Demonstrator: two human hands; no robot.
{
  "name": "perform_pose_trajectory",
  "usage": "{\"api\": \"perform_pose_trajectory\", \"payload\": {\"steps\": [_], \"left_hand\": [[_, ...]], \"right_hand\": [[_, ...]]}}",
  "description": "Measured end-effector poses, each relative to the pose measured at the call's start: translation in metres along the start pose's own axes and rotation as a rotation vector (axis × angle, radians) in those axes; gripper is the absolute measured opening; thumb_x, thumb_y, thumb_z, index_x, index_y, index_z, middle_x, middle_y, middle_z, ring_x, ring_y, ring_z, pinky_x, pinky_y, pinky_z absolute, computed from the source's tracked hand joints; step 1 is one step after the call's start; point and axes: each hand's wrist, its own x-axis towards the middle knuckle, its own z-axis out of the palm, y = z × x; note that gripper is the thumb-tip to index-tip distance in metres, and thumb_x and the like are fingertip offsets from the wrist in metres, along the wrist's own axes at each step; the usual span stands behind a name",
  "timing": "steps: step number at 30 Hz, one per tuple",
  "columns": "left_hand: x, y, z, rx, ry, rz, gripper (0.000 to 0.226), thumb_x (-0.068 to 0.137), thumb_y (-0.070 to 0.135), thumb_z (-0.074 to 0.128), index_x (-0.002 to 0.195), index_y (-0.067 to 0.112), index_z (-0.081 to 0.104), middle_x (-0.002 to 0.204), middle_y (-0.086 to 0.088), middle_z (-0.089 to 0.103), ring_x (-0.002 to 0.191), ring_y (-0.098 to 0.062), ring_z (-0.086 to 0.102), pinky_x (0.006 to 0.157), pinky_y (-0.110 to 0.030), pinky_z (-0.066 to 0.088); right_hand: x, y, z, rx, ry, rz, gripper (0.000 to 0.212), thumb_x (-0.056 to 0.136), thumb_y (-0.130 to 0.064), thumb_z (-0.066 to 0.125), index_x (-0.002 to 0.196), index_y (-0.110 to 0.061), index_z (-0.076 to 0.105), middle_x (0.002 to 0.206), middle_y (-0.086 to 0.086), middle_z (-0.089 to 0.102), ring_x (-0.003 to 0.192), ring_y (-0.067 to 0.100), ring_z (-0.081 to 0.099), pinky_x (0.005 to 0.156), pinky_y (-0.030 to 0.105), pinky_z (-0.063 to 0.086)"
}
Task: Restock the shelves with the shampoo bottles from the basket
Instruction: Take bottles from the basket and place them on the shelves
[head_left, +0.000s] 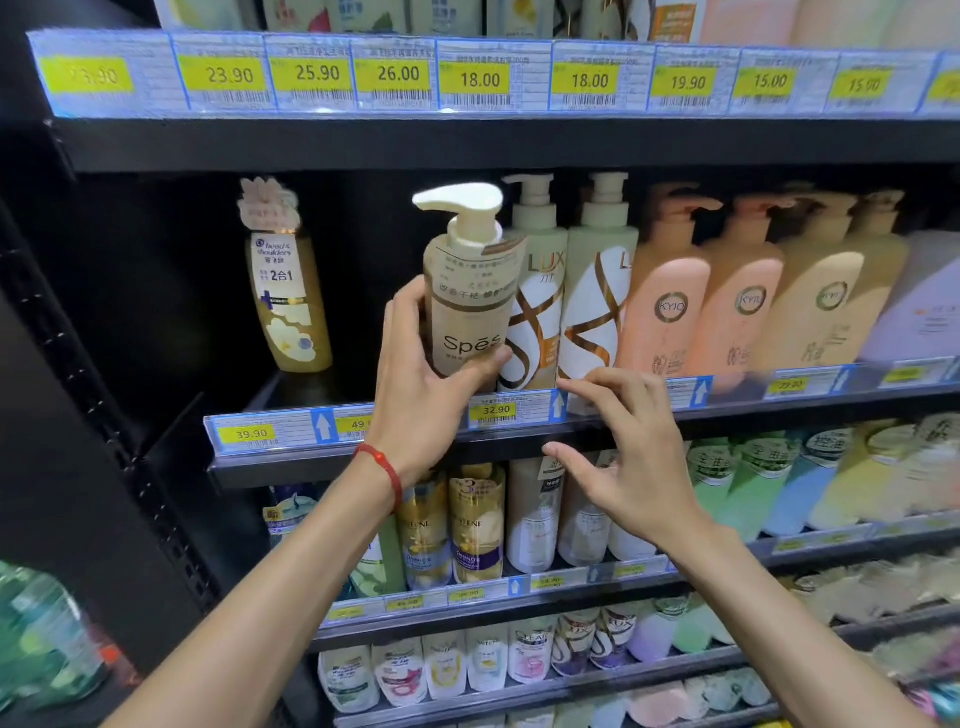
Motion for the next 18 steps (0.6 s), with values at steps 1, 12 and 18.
{"api": "perform_pose_trajectory", "payload": {"steps": [1, 12, 18], "left_hand": [[0.0, 0.0, 0.002, 0.039, 0.007, -0.025, 0.073, 0.084, 0.033, 0.082, 0.143, 0.027, 0.04, 0.138, 0.004, 0.049, 0.128, -0.005, 0.05, 0.1, -0.021, 0.05], [0.016, -0.002, 0.001, 0.143, 0.031, -0.287, 0.059, 0.08, 0.051, 0.079, 0.123, 0.022, 0.051, 0.125, -0.003, 0.063, 0.112, -0.019, 0.064, 0.09, -0.044, 0.06], [0.017, -0.001, 0.004, 0.215, 0.053, -0.352, 0.068, 0.072, 0.057, 0.083, 0.115, 0.02, 0.046, 0.117, -0.002, 0.068, 0.1, -0.017, 0.069, 0.081, -0.044, 0.063]], "right_hand": [[0.0, 0.0, 0.0, 0.0, 0.001, 0.001, 0.058, 0.083, -0.041, 0.082, 0.135, -0.019, 0.066, 0.126, -0.001, 0.056, 0.12, 0.02, 0.044, 0.109, 0.018, 0.03], [-0.003, -0.001, 0.009, 0.011, 0.028, 0.014, 0.062, 0.082, -0.036, 0.081, 0.137, -0.015, 0.064, 0.129, 0.002, 0.055, 0.122, 0.027, 0.047, 0.111, 0.027, 0.031], [-0.004, 0.0, 0.01, -0.003, 0.026, 0.015, 0.062, 0.083, -0.038, 0.081, 0.138, -0.016, 0.063, 0.13, 0.001, 0.055, 0.124, 0.028, 0.047, 0.112, 0.028, 0.032]]}}
